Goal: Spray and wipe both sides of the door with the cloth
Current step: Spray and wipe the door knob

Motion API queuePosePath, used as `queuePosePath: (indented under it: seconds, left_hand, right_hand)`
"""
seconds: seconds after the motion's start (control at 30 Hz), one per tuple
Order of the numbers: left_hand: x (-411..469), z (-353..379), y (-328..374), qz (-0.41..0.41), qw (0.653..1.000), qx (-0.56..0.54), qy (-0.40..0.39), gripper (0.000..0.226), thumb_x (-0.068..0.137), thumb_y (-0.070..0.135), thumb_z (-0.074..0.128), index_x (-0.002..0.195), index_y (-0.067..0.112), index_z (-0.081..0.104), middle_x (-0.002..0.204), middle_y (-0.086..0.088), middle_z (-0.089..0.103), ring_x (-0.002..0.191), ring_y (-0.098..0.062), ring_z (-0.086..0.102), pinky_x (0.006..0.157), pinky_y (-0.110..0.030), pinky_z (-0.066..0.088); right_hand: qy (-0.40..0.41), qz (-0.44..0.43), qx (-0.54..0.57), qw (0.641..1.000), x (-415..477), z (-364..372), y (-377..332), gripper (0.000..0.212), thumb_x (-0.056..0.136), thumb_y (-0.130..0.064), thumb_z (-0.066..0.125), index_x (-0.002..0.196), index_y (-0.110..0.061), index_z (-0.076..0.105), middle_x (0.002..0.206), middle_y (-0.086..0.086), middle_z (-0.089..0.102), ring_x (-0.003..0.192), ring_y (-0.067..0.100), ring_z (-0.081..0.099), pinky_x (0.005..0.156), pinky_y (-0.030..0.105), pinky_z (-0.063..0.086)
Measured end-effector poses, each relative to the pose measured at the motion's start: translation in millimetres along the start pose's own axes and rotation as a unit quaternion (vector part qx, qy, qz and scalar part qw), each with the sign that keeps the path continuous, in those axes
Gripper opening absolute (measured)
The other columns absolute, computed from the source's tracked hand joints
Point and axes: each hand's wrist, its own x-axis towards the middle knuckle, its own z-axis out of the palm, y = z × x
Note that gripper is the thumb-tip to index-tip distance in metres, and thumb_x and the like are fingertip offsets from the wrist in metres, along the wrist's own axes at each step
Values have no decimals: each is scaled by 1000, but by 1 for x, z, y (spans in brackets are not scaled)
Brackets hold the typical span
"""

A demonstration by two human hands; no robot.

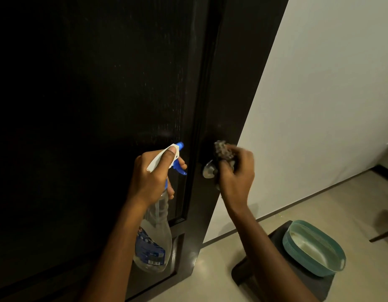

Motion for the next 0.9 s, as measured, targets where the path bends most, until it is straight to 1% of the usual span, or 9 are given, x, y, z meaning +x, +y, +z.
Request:
queuePosePath:
  seconds: [0.1, 0.2, 0.33, 0.5, 0.6, 0.7, 0.77, 0.83, 0.9]
  left_hand:
    - [1, 2, 1, -1, 1000, 2, 1, 50, 95, 49, 37, 79, 14, 69, 85, 1, 76, 35, -31, 58, 41, -31, 50]
    - [1, 3, 5, 4, 1000, 2, 11, 47, 96, 47, 38, 78, 16, 67, 69, 5, 73, 35, -30, 57, 41, -31, 50]
    - [-3, -2, 10, 15, 999, 8, 33, 41, 105, 34, 38, 79, 19, 66, 52, 8, 66, 34, -26, 57, 40, -25, 48]
    - [-5, -17, 11, 30, 999, 3, 35, 51, 92, 55, 37, 83, 16, 69, 83, -1, 76, 35, -27, 59, 41, -32, 51]
    - [-6, -24, 10, 23, 999, 4, 40, 52, 93, 52, 39, 84, 11, 70, 70, -2, 74, 33, -26, 57, 40, -32, 50]
    - [-7, -25, 11, 17, 999, 8, 40, 49, 93, 46, 38, 83, 10, 70, 75, 2, 75, 34, -26, 57, 41, -32, 50]
    - [-6, -22, 11, 15, 999, 3, 42, 48, 94, 46, 38, 82, 12, 69, 81, -2, 76, 34, -27, 58, 43, -34, 51]
    - [-4, -19, 12, 15, 999, -3, 40, 47, 94, 45, 38, 81, 13, 69, 83, -4, 75, 34, -29, 57, 42, -35, 51]
    - [-2, -15, 14, 15, 999, -10, 34, 49, 95, 46, 38, 81, 11, 70, 84, -5, 76, 35, -31, 57, 41, -33, 50]
  right_hand:
    - [110, 81, 82, 987, 26, 17, -27, 36, 92, -19, 54, 127, -13, 53, 124, 0, 49, 112, 6, 49, 97, 21, 45]
    - [14, -101, -15, 995, 10, 32, -32, 42, 84, -18, 59, 126, -9, 55, 131, 10, 43, 123, 22, 44, 103, 29, 43]
    - [-136, -392, -243, 876, 6, 12, 19, 42, 85, -29, 65, 124, -20, 52, 135, 11, 44, 125, 32, 46, 96, 47, 51]
    - [48, -105, 12, 993, 14, 27, -19, 43, 83, -10, 57, 125, -9, 55, 129, 13, 46, 122, 20, 45, 103, 27, 44]
    - [144, 36, 108, 983, 32, 42, -48, 44, 85, -6, 56, 128, -3, 54, 129, 15, 46, 119, 17, 44, 100, 12, 35]
    - [0, -139, -14, 990, 19, 28, -27, 43, 81, -10, 63, 124, -10, 58, 131, 13, 43, 126, 20, 40, 107, 21, 36]
    - [-132, -241, -118, 954, 19, -1, -3, 39, 80, -12, 70, 118, -11, 65, 130, 7, 45, 124, 19, 43, 102, 28, 44]
    - [-204, -228, -197, 931, 31, -33, 15, 31, 79, -14, 72, 110, -13, 68, 123, 3, 52, 116, 20, 49, 91, 30, 50]
    - [-191, -102, -170, 961, 38, -51, 21, 25, 79, -19, 62, 104, -21, 67, 112, -2, 58, 105, 17, 56, 84, 28, 51]
